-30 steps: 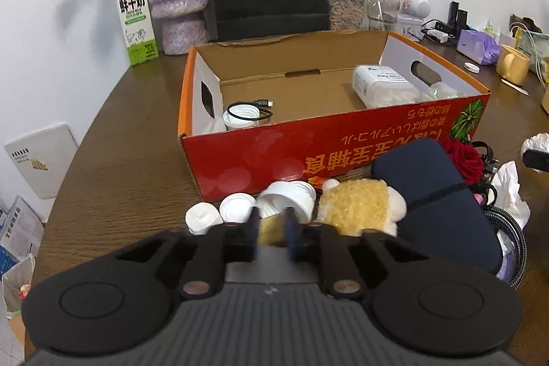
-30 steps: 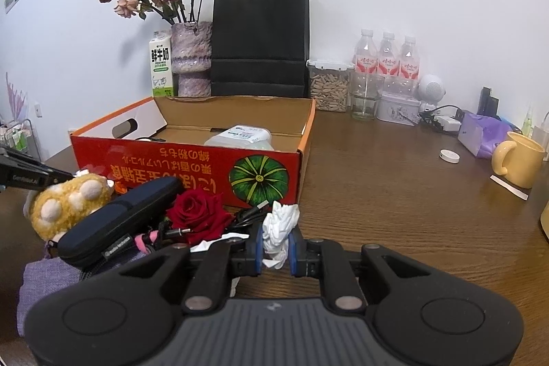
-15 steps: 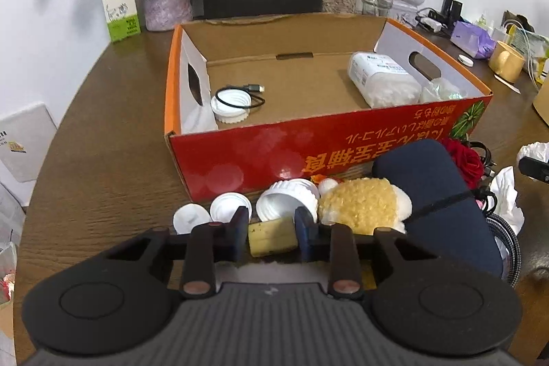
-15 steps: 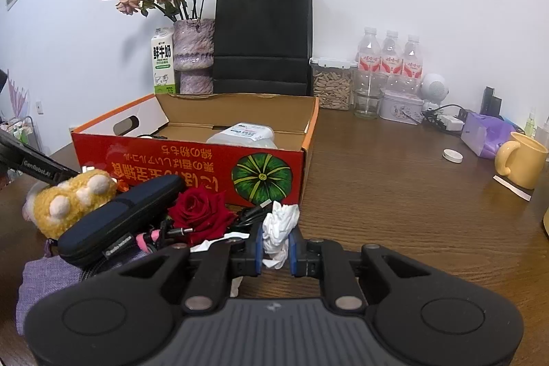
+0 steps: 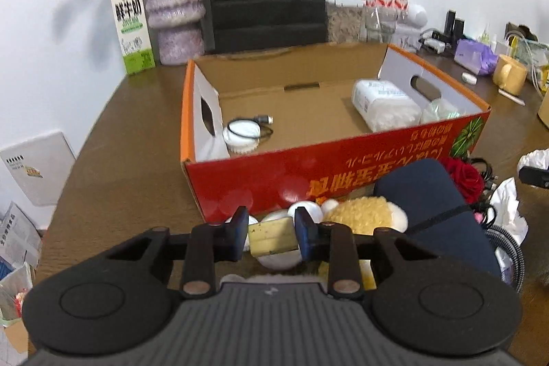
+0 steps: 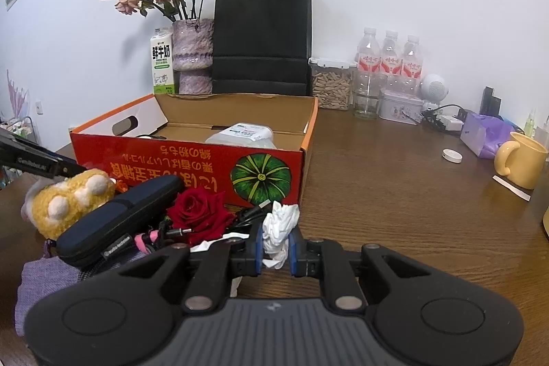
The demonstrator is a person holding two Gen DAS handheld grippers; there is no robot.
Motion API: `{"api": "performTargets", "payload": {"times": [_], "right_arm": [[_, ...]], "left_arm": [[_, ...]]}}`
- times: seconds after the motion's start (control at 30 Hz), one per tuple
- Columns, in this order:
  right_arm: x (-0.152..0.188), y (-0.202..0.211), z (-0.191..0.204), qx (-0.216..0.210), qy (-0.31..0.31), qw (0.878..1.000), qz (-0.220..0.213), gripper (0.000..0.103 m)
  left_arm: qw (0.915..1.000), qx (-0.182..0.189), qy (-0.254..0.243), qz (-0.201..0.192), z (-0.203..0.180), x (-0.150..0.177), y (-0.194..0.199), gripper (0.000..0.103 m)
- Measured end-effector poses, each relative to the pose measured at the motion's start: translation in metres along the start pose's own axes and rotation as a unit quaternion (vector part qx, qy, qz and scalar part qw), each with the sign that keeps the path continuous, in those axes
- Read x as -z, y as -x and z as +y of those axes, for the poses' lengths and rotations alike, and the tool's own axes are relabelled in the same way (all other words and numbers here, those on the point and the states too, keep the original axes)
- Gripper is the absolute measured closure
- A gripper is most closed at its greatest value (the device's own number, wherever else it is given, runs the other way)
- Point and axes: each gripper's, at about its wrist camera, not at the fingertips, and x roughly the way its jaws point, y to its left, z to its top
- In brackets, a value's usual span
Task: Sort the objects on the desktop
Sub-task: 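Carry both items over the box and open both tools to drop them inside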
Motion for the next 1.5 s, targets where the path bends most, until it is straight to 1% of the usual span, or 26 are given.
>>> {"api": "performTargets", "payload": {"times": [0.13, 0.23, 0.43, 0.57, 0.7, 0.8, 0.83, 0.9, 1.0, 1.07, 1.13, 1.2, 1.23, 1.27, 1.3, 1.33, 1.37, 1.4, 1.43, 1.5], "right_arm": [[-0.002, 0.002, -0.001, 0.001, 0.001, 1.0, -0.007, 0.09], [-0.011, 0.005, 0.001, 0.0, 0.006, 1.0, -0.021, 0.09], [-0.051, 0.002, 0.016, -0.013, 0.027, 0.997, -0.066, 0.09], [-0.086, -0.018, 0.034, -0.044, 0.027, 0.995, -0.084, 0.09], [-0.118, -0.055, 0.054, -0.064, 0.025, 0.995, -0.078, 0.09], [-0.134, -0.092, 0.069, -0.068, 0.028, 0.996, -0.059, 0.09], [-0.138, -0.105, 0.073, -0.069, 0.027, 0.996, -0.049, 0.09], [-0.14, -0.129, 0.08, -0.073, 0.023, 0.997, -0.032, 0.09], [-0.133, -0.154, 0.084, -0.08, 0.023, 0.997, -0.007, 0.09], [-0.127, -0.16, 0.084, -0.078, 0.021, 0.997, 0.003, 0.09], [-0.124, -0.162, 0.084, -0.077, 0.023, 0.997, 0.008, 0.09], [-0.122, -0.161, 0.085, -0.075, 0.022, 0.997, 0.006, 0.087], [-0.122, -0.16, 0.085, -0.072, 0.021, 0.997, 0.004, 0.087], [-0.121, -0.158, 0.085, -0.067, 0.019, 0.998, 0.001, 0.077], [-0.121, -0.157, 0.083, -0.064, 0.017, 0.998, 0.0, 0.053], [-0.121, -0.155, 0.082, -0.062, 0.014, 0.998, -0.002, 0.038], [-0.121, -0.153, 0.081, -0.058, 0.009, 0.998, -0.008, 0.016], [-0.122, -0.151, 0.08, -0.05, 0.009, 0.999, -0.012, 0.01], [-0.122, -0.148, 0.08, -0.043, 0.013, 0.999, -0.02, 0.009], [-0.123, -0.142, 0.079, -0.038, 0.016, 0.999, -0.031, 0.0]], "left_arm": [[0.9995, -0.003, -0.004, -0.031, -0.003, -0.005, 0.016, 0.074], [0.9984, -0.001, -0.004, -0.056, -0.004, -0.013, 0.025, 0.074], [0.992, 0.003, 0.019, -0.124, -0.008, -0.04, 0.034, 0.073], [0.9861, 0.006, 0.055, -0.157, -0.01, -0.06, 0.023, 0.073], [0.9807, -0.015, 0.081, -0.177, -0.009, -0.078, 0.001, 0.073], [0.9774, -0.041, 0.102, -0.181, -0.006, -0.086, -0.023, 0.073], [0.978, -0.047, 0.105, -0.174, -0.004, -0.087, -0.033, 0.073], [0.9817, -0.065, 0.091, -0.154, -0.005, -0.085, -0.049, 0.073], [0.985, -0.072, 0.087, -0.13, -0.001, -0.08, -0.065, 0.073], [0.9857, -0.071, 0.09, -0.123, 0.001, -0.079, -0.067, 0.073], [0.9852, -0.074, 0.088, -0.127, -0.001, -0.076, -0.065, 0.073], [0.9841, -0.084, 0.085, -0.131, -0.002, -0.074, -0.062, 0.072], [0.9838, -0.09, 0.083, -0.131, -0.003, -0.073, -0.062, 0.07], [0.9836, -0.095, 0.08, -0.131, -0.004, -0.074, -0.061, 0.065], [0.983, -0.1, 0.079, -0.132, -0.005, -0.072, -0.06, 0.047], [0.9817, -0.105, 0.08, -0.137, -0.005, -0.071, -0.057, 0.026], [0.9792, -0.114, 0.083, -0.145, -0.005, -0.07, -0.054, 0.016], [0.9772, -0.121, 0.083, -0.153, -0.005, -0.069, -0.05, 0.0], [0.9752, -0.125, 0.083, -0.163, -0.005, -0.068, -0.047, 0.0], [0.9741, -0.123, 0.087, -0.169, -0.005, -0.066, -0.043, 0.0]]}}
